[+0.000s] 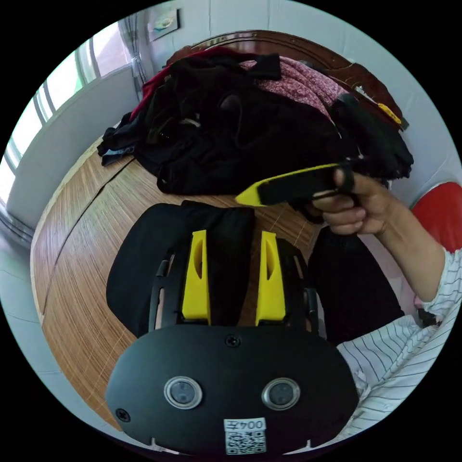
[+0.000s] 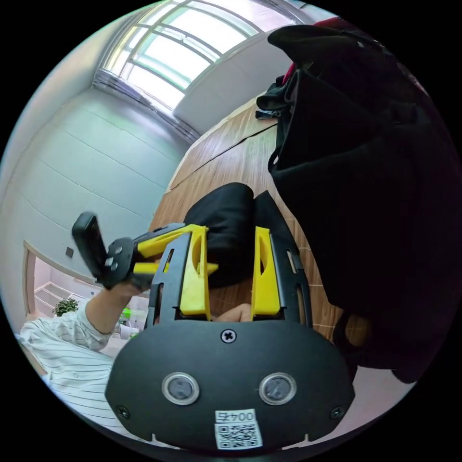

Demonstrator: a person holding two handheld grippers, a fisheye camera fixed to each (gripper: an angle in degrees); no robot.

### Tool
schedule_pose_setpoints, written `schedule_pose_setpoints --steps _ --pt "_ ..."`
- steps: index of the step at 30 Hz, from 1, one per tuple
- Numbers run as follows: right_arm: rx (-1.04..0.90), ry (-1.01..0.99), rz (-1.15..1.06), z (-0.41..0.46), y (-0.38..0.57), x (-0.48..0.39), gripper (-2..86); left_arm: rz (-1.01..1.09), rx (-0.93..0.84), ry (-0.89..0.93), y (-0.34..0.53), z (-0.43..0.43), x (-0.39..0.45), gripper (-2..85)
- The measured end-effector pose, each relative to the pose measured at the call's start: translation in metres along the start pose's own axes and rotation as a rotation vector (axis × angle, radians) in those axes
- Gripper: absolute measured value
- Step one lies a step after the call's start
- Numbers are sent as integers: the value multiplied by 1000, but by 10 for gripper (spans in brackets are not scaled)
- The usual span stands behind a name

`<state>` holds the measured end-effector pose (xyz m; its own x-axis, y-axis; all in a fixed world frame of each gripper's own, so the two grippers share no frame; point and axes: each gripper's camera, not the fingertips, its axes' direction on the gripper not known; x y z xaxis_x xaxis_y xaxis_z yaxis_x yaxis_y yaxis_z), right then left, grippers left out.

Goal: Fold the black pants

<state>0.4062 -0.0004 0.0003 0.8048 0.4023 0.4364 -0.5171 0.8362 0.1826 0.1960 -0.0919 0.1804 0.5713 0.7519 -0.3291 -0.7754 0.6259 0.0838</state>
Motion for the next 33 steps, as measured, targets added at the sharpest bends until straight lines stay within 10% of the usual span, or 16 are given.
schedule_pose_setpoints --steps 10,20,33 --pt "-275 -12 -10 33 -55 -1 164 -100 43 -218 40 -25 -63 178" --pt "-443 14 61 67 -61 -11 171 -217 -88 -6 61 67 -122 226" --pt "-290 339 -332 45 -72 -154 96 -220 -56 -96 33 40 -142 243"
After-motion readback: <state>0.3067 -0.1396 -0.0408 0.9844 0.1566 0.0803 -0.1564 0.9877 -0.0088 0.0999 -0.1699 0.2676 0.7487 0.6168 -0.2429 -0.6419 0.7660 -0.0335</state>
